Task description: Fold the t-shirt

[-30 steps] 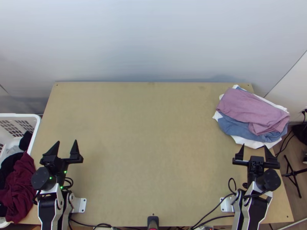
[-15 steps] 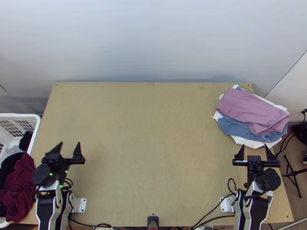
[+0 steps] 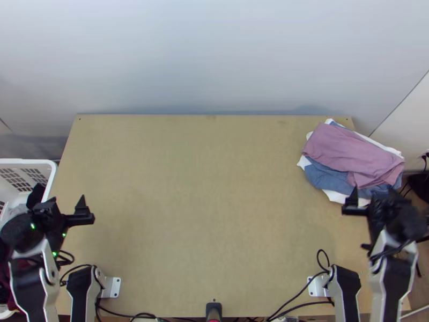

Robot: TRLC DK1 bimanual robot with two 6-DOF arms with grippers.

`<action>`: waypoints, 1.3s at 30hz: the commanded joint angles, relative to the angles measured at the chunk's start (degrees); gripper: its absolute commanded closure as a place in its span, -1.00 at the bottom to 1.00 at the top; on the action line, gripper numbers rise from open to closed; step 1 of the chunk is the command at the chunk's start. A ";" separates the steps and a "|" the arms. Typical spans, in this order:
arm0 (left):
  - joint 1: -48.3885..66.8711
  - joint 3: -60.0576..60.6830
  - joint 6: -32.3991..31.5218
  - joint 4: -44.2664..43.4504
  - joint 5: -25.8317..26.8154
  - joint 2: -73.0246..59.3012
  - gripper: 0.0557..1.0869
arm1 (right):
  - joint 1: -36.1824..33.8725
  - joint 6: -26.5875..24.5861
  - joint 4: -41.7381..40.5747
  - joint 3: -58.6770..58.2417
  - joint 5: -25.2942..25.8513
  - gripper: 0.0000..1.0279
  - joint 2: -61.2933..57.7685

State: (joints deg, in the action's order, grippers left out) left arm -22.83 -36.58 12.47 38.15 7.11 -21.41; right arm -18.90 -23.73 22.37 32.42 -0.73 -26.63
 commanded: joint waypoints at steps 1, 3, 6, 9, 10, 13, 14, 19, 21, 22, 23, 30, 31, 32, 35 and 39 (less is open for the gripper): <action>-12.41 -10.97 10.91 13.00 1.24 -11.81 -0.89 | 3.16 7.47 9.97 18.29 0.03 -0.93 -14.50; -16.90 -12.11 13.99 14.85 3.08 -15.07 -0.89 | 3.34 7.99 11.64 21.19 -0.06 -0.93 -16.52; -23.93 -14.22 18.73 16.96 4.84 -22.01 -0.89 | 3.43 7.99 14.19 24.35 -0.41 -0.93 -18.89; -31.75 -16.77 23.39 17.13 5.28 -30.01 -0.89 | 3.25 7.91 16.04 26.37 -0.59 -0.93 -20.04; -33.77 -17.30 24.44 16.52 5.19 -32.73 -0.89 | 3.25 7.91 16.04 26.46 -0.59 -0.93 -19.77; -41.33 -19.06 28.84 13.79 5.01 -41.52 -0.89 | 3.25 6.32 17.80 26.37 -0.50 -0.93 -19.60; -43.44 -20.02 29.98 13.00 4.93 -44.51 -0.89 | 3.25 5.97 18.85 26.55 -0.50 -0.93 -19.77; -50.12 -27.06 34.55 12.47 2.11 -60.33 -0.89 | 3.43 4.74 23.86 28.48 -0.67 -0.93 -21.44; -51.97 -29.87 35.87 12.56 0.71 -65.08 -0.89 | 4.04 4.74 26.41 29.63 -0.76 -0.93 -23.11; -52.58 -31.19 36.31 13.00 -0.61 -67.27 -0.89 | 4.39 4.74 27.02 29.98 -0.76 -0.93 -23.73; -53.20 -32.68 37.54 13.88 -2.02 -69.38 -0.90 | 4.83 4.74 27.55 30.24 -0.76 -0.93 -24.17; -57.33 -41.03 42.20 21.09 -7.20 -76.15 -0.90 | 5.10 4.30 28.61 32.26 -0.67 -0.93 -25.40; -57.59 -41.12 42.81 22.23 -9.05 -77.12 -0.90 | 5.10 4.30 28.96 32.35 -0.67 -0.93 -25.49; -57.85 -41.03 43.17 23.37 -9.75 -77.91 -0.90 | 5.10 4.30 29.22 32.35 -0.67 -0.93 -25.75; -58.38 -40.94 43.25 27.15 -10.89 -78.87 -0.89 | 5.54 4.48 29.48 32.17 -0.76 -0.93 -25.84; -59.00 -40.06 43.08 29.52 -10.98 -78.61 -0.90 | 6.06 4.83 29.22 32.17 -0.59 -0.92 -25.84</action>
State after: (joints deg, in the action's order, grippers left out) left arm -79.88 -75.99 54.52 62.65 -1.74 -97.41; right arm -13.50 -19.31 51.16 64.18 -1.50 -51.94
